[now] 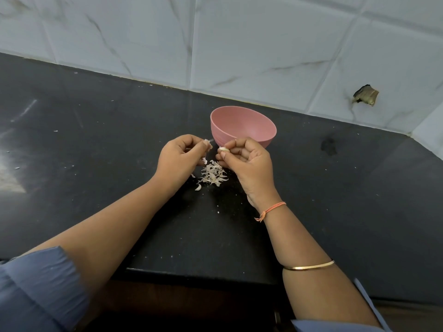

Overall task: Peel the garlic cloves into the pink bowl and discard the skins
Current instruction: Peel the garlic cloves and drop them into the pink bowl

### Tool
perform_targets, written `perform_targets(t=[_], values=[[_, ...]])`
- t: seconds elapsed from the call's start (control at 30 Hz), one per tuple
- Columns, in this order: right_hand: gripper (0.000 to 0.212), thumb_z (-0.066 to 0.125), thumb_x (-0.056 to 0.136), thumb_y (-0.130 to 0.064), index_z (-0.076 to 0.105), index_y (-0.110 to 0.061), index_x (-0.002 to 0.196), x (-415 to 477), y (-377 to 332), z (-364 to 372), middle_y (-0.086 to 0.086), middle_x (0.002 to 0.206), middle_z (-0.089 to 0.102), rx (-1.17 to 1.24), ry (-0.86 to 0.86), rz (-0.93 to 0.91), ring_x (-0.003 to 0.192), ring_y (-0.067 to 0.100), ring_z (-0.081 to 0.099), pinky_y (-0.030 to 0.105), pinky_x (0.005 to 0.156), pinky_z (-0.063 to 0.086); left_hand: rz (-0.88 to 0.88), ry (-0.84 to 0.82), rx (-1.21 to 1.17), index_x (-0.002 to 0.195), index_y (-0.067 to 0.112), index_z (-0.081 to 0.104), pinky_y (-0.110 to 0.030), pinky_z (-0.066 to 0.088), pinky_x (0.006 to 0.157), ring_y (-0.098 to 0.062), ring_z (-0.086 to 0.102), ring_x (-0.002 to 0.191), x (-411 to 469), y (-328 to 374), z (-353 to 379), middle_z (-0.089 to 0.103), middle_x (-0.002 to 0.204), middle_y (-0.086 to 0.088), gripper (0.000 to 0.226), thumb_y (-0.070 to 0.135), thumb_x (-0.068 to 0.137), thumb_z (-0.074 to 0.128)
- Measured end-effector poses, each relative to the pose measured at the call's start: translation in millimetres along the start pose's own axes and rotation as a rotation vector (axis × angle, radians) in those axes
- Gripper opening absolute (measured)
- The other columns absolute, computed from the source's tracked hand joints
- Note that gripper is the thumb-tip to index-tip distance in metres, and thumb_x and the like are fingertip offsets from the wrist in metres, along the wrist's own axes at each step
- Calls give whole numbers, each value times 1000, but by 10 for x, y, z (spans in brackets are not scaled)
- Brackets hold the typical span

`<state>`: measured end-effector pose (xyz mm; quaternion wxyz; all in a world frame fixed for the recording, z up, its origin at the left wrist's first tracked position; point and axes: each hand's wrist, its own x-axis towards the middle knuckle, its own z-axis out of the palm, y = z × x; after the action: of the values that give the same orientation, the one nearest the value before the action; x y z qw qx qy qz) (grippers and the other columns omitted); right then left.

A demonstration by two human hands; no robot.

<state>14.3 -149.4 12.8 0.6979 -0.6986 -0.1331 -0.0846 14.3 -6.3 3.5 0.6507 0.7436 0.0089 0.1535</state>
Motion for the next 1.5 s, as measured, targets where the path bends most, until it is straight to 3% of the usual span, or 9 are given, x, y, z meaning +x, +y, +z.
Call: perform_targets(t=[0.23, 0.47, 0.63, 0.77, 0.83, 1.0, 1.13, 1.33, 1.5], values=[[20, 63, 83, 5, 60, -9, 97, -11, -20, 8, 8, 83, 70, -10, -23, 17, 79, 18, 68, 33, 76, 58, 21, -39, 21, 105, 15, 63, -33, 59, 73, -19, 68, 81, -15, 9, 9, 71, 87, -4, 18, 9, 90, 57], [9, 59, 88, -1, 64, -9, 89, -33, -34, 13, 5, 76, 67, -160, 26, -12, 69, 13, 65, 26, 68, 57, 90, 50, -9, 103, 14, 60, -27, 56, 74, -9, 65, 77, 36, -10, -9, 68, 81, 5, 27, -1, 87, 45], [10, 65, 86, -11, 65, -22, 84, 21, -127, -16, -8, 77, 64, -336, 213, -199, 71, 14, 63, 33, 69, 57, 72, 92, -54, 100, 11, 61, -27, 54, 71, -11, 64, 77, 62, -22, -22, 68, 81, -3, 23, -1, 86, 47], [9, 63, 85, -9, 70, -13, 89, 179, -280, -66, -10, 79, 60, -508, 352, -309, 67, -3, 56, 8, 66, 45, 51, 102, -85, 98, 11, 62, -33, 55, 77, -14, 64, 76, 88, -47, -37, 68, 84, -12, 20, 2, 85, 49], [14, 59, 87, -10, 72, -8, 93, 277, -321, -94, 0, 84, 62, -639, 379, -318, 67, 2, 54, 8, 64, 40, 45, 107, -90, 96, 11, 62, -31, 54, 74, -13, 64, 76, 91, -53, -40, 68, 85, -14, 20, 2, 85, 49], [25, 50, 92, -15, 69, -1, 101, 417, -322, -122, 11, 95, 62, -850, 267, -219, 91, 20, 58, 24, 75, 43, 29, 118, -96, 87, 18, 64, -18, 52, 64, -10, 64, 80, 101, -55, -47, 68, 85, -5, 20, 3, 87, 51], [19, 56, 88, -11, 71, -9, 100, 368, -361, -78, 1, 88, 61, -834, 230, -318, 71, 4, 53, 14, 69, 43, 29, 127, -90, 80, 21, 65, -19, 53, 65, -10, 65, 83, 116, -69, -48, 69, 88, 3, 24, 3, 86, 50], [20, 77, 75, -18, 72, -14, 94, 162, -323, 7, -8, 72, 63, -760, -411, 48, 56, -6, 52, 8, 59, 40, 29, 118, -70, 75, 27, 68, -25, 54, 69, -8, 64, 78, 121, -78, -56, 70, 86, 9, 31, 4, 85, 51], [20, 72, 76, -5, 73, -14, 95, 61, -209, 2, -3, 85, 63, -794, -578, 68, 57, -3, 50, 10, 63, 41, 28, 110, -35, 79, 26, 69, -32, 57, 75, -15, 66, 83, 122, -73, -62, 70, 88, 8, 30, 5, 86, 49]])
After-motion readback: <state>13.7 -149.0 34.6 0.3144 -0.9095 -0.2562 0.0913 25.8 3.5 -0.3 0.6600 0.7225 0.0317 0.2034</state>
